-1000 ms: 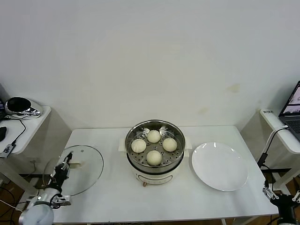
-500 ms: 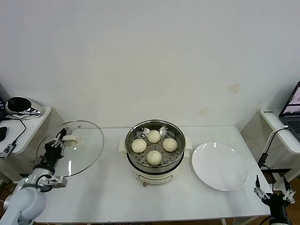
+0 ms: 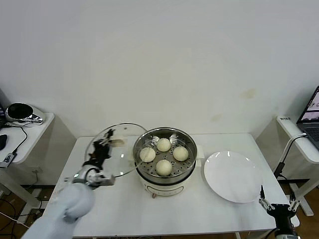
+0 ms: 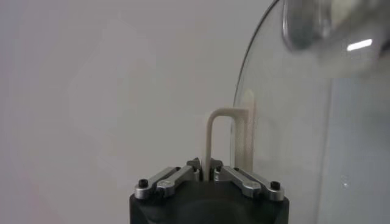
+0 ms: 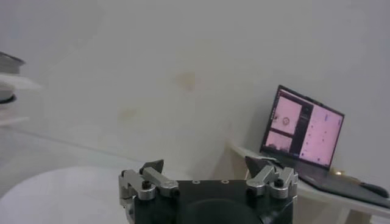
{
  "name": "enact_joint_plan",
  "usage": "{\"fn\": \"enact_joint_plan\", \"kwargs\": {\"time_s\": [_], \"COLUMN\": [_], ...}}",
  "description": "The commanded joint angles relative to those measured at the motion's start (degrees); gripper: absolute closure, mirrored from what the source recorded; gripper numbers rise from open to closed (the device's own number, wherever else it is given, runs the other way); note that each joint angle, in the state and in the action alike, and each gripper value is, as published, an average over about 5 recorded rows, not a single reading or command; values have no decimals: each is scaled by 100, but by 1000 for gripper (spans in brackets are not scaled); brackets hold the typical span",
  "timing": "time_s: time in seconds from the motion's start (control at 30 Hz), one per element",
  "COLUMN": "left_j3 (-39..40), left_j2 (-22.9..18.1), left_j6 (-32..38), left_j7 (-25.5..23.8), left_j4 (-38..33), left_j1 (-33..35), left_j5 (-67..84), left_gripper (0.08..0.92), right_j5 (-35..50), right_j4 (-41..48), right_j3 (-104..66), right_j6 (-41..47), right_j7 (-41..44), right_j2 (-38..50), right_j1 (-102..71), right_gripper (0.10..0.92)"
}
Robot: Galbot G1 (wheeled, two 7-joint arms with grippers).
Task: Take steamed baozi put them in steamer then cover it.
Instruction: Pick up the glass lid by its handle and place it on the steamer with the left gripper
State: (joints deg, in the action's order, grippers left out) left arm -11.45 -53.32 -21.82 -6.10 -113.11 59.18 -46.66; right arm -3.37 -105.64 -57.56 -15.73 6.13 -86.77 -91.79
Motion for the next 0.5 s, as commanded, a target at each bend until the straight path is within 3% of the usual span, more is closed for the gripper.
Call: {"fn": "enact_joint_plan", "kwargs": {"time_s": [0.03,0.23,0.5], "left_j3": [1978,2286,2270], "left_j2": [-1360,-2051,-2450], "left_j6": [-1170,-1323,-1317], "left_j7": [-1080,-1391,-1471], "left_j4": [270,645,1153], "left_j1": [-1660,-1786,-1817], "left_j5": [-1510,-2374,-2766], "left_gripper": [850,850,850], "right_j5": [-253,-277,-313], "right_j4": [97,152,276], "right_j3": [84,69,58], "right_j6": [33,3,-105], "right_j7": [-127,-136,-146], "right_j2": [-65,-80,-70], "right_j1": [42,52,45], "right_gripper": [203,203,203]}}
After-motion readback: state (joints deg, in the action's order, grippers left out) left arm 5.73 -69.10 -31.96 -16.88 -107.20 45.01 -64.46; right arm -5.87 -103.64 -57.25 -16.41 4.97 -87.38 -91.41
